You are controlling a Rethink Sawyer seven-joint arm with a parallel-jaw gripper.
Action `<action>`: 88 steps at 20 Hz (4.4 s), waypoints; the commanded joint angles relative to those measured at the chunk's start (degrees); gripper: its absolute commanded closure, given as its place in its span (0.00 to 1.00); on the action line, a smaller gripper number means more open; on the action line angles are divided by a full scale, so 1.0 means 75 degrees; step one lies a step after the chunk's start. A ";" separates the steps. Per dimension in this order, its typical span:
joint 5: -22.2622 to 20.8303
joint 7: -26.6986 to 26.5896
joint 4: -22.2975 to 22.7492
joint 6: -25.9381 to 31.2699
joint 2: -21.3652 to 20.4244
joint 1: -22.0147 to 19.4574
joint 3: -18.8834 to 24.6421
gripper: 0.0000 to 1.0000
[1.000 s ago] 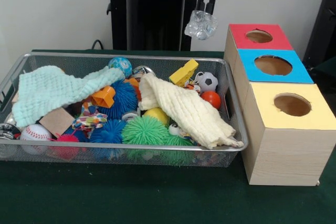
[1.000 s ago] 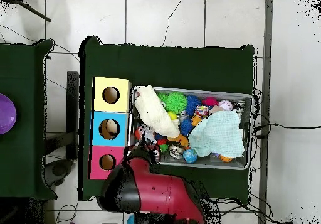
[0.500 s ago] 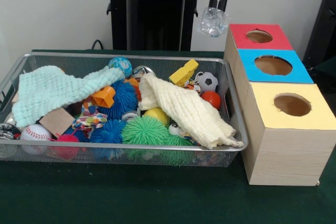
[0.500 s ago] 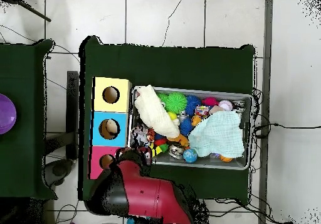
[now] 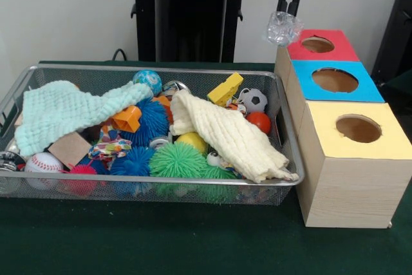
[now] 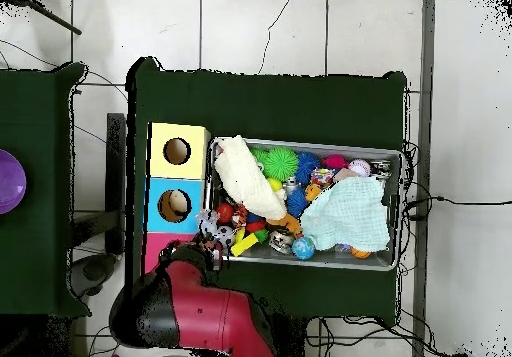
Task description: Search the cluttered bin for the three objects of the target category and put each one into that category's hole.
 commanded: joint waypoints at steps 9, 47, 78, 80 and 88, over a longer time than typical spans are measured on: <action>0.1064 0.2491 -0.0471 0.0706 0.0712 0.0933 -0.0456 1.00; 0.2289 0.2710 -0.1628 0.1465 0.1614 0.2181 -0.1329 1.00; 0.2936 0.2961 -0.1944 0.1044 0.2382 0.2641 -0.1544 1.00; 0.2942 0.2977 -0.1991 0.1094 0.2394 0.2649 -0.1558 1.00; 0.2944 0.3065 -0.2067 0.1071 0.2474 0.2639 -0.1526 1.00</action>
